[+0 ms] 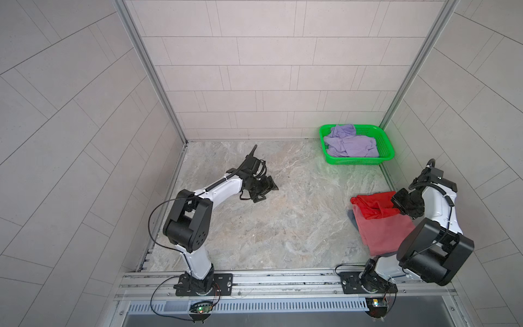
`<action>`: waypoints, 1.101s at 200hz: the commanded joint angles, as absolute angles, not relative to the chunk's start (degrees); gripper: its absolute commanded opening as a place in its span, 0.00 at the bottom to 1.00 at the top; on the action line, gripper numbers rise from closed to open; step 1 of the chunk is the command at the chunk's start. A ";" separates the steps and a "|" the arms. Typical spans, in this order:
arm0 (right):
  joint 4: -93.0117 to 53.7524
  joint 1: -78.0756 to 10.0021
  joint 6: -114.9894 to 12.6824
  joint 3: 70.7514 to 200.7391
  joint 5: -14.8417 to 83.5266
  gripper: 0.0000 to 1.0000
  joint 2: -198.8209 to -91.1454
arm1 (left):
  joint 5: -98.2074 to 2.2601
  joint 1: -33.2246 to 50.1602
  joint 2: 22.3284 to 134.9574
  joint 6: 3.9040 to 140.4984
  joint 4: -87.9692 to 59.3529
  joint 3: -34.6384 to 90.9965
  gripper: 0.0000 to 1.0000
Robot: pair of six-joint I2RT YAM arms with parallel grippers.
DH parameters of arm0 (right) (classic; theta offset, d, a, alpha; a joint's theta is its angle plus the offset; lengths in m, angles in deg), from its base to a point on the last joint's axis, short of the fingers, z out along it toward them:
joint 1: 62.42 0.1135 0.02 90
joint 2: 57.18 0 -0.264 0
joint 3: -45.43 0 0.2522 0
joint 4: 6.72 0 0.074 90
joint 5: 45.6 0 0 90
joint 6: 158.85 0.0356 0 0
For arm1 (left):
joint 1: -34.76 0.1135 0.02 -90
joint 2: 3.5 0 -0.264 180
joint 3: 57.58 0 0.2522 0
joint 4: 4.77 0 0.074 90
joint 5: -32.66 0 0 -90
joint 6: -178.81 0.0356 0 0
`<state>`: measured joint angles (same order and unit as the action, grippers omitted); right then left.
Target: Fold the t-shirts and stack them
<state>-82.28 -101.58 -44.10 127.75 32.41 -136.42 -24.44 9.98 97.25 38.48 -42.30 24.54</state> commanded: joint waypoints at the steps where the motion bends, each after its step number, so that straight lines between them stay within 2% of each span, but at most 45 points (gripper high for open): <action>1: -88.15 -102.06 -45.63 126.01 42.72 0.25 -134.34 | -23.33 10.23 98.95 38.70 -42.02 26.45 0.82; 9: -87.00 -102.17 -44.69 123.65 45.27 0.47 -134.51 | -22.77 10.23 99.77 38.78 -42.08 27.02 0.82; 12: -86.67 -102.37 -44.27 122.76 46.01 0.63 -134.78 | -22.51 10.23 100.02 38.80 -42.08 27.34 0.82; 16: -86.38 -102.69 -43.91 121.87 46.64 0.92 -135.12 | -22.20 10.22 100.42 38.87 -42.17 27.68 0.82; 18: -86.26 -102.94 -43.79 121.42 46.85 0.97 -135.25 | -22.02 10.23 100.57 38.93 -42.24 27.78 0.82; 21: -86.15 -103.25 -43.34 120.89 46.93 0.99 -135.59 | -21.89 10.24 100.74 39.05 -42.32 28.09 0.82; 39: -86.54 -105.47 -42.18 120.74 46.00 0.99 -136.25 | -21.92 10.24 101.52 39.96 -43.49 29.52 0.82; 62: -86.10 -105.75 -40.93 123.98 46.13 0.99 -131.38 | -22.48 10.32 101.73 41.04 -44.93 30.89 0.82; 85: -83.03 -105.68 -40.98 125.50 40.14 0.99 -126.90 | -22.42 10.38 101.85 41.39 -45.20 31.25 0.82; 117: -79.15 -102.58 -36.19 121.18 33.38 0.87 -123.52 | -22.48 10.84 102.32 42.46 -46.62 32.64 0.82; 133: -72.10 -98.50 -34.73 115.35 29.49 0.84 -122.84 | -22.43 11.28 101.82 43.90 -47.35 33.38 0.81; 145: -67.11 -95.11 -33.47 112.04 26.35 0.78 -123.67 | -22.92 11.79 100.19 45.51 -47.40 33.28 0.81; 171: -64.45 -88.36 -33.17 108.79 31.94 0.72 -126.46 | -25.72 14.56 94.37 50.54 -48.05 32.44 0.83; 207: -71.55 -88.48 -34.21 109.49 40.09 0.73 -127.56 | -26.66 24.00 84.66 53.39 -48.15 28.63 0.85; 220: -71.23 -88.45 -35.27 111.18 39.75 0.75 -125.45 | -26.29 27.73 81.31 55.34 -48.18 27.37 0.86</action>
<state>-69.04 -88.42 -34.31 108.40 35.09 -128.42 -25.31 22.27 87.33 50.46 -47.08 29.85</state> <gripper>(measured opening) 0.732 0.853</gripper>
